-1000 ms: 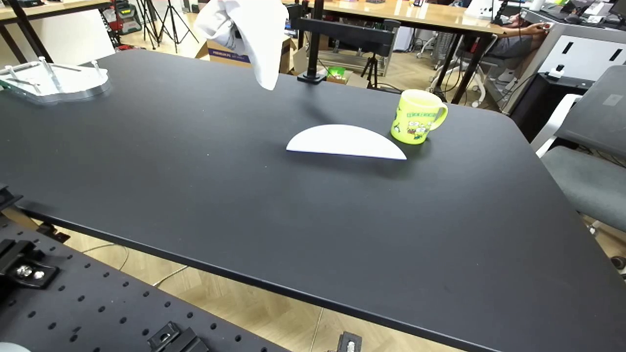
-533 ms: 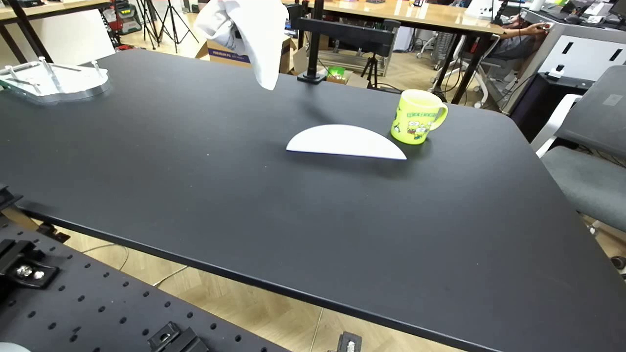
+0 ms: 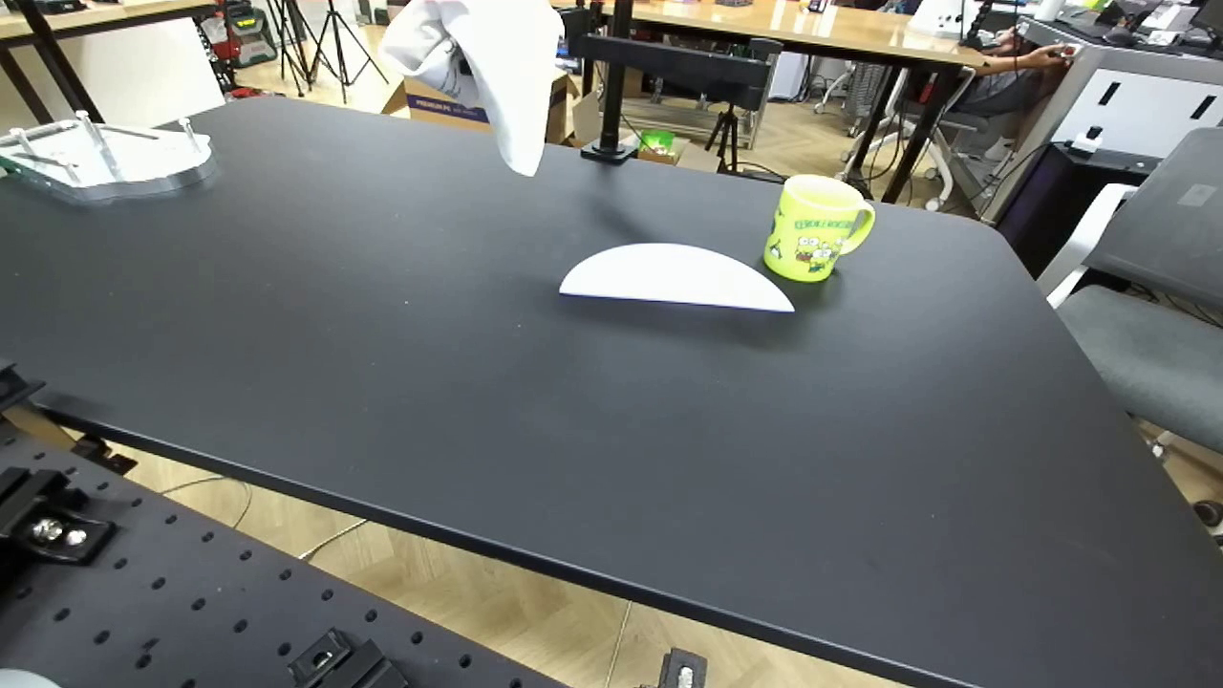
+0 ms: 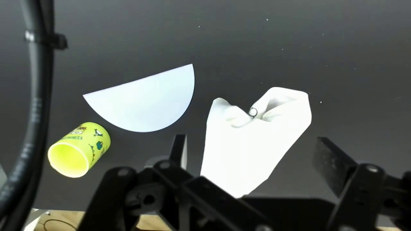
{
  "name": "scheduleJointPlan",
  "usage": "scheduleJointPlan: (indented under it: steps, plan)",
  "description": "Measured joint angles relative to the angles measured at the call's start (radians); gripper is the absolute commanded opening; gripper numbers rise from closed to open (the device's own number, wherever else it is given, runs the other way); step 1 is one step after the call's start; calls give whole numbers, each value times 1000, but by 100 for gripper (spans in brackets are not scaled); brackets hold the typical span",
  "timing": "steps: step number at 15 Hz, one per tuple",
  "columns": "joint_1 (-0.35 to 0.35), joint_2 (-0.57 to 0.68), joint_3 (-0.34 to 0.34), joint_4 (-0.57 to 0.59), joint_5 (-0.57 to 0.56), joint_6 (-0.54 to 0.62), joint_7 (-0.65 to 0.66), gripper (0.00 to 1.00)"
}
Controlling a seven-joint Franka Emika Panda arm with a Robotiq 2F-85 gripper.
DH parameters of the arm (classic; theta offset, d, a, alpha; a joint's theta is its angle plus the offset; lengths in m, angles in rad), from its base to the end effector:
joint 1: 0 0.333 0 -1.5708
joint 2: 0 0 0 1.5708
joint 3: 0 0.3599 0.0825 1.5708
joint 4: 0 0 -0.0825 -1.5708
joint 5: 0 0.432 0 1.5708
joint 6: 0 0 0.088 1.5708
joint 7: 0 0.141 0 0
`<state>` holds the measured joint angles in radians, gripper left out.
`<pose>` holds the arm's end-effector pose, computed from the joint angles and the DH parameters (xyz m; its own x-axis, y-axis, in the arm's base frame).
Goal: Take the white cloth off the black stand and put it on the table
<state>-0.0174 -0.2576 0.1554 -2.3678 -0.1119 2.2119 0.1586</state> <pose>0.4994 0.0634 0.4186 0.9926 0.0454 0.1128 0.0319 -0.9925 0.1184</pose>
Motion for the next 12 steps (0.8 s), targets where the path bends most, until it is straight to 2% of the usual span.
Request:
scheduleJointPlan:
  steps: [8,9,10,12]
  plan:
    - [41,142,-29,79,21,-4,-118,100]
    - [42,154,-34,86,22,-6,-129,75]
    - [42,166,-37,93,22,-8,-140,73]
    - [43,186,-44,104,22,-10,-160,60]
